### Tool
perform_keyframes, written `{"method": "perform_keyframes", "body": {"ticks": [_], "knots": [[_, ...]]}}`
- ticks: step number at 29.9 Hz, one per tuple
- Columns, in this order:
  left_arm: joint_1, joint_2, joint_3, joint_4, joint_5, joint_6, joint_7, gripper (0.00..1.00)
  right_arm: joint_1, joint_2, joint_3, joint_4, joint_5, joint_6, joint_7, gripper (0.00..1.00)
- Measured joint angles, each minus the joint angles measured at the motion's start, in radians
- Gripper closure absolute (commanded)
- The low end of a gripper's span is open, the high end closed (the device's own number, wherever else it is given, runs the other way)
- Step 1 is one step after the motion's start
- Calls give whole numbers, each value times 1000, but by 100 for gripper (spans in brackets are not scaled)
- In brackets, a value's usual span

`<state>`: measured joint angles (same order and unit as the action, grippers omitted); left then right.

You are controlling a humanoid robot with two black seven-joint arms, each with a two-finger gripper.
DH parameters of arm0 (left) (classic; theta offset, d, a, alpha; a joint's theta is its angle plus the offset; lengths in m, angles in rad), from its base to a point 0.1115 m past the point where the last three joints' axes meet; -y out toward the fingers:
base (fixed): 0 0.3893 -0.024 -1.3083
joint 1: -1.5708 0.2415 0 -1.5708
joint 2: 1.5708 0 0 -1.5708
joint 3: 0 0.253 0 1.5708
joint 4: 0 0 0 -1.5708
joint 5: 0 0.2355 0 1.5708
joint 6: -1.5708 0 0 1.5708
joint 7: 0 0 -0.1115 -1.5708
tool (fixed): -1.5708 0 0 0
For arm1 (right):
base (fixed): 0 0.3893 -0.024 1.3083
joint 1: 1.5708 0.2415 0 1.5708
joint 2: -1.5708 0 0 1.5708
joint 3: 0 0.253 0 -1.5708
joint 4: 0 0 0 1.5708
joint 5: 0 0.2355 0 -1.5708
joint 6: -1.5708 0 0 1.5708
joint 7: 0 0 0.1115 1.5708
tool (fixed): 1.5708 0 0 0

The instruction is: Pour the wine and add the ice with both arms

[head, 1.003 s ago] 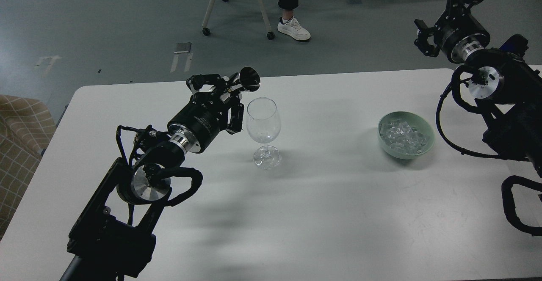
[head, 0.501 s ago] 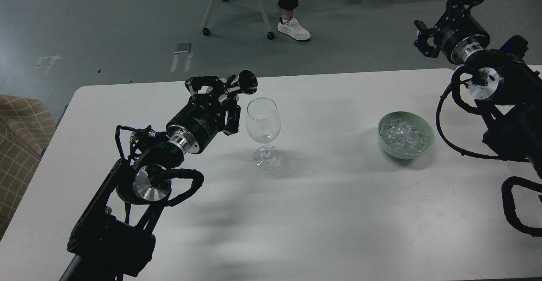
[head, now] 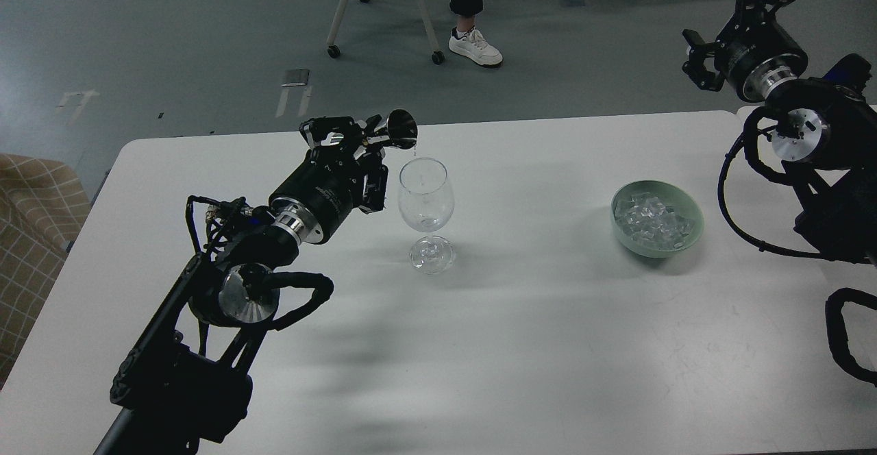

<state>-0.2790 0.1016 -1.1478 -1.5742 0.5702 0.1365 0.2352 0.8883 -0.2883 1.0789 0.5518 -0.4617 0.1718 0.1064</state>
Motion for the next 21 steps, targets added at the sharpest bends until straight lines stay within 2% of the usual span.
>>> {"method": "perform_keyframes", "body": {"ticks": [21], "knots": [[6,1,2,1,150,-25,-3,100,0,0,3,8,0,0,-1,0]]}}
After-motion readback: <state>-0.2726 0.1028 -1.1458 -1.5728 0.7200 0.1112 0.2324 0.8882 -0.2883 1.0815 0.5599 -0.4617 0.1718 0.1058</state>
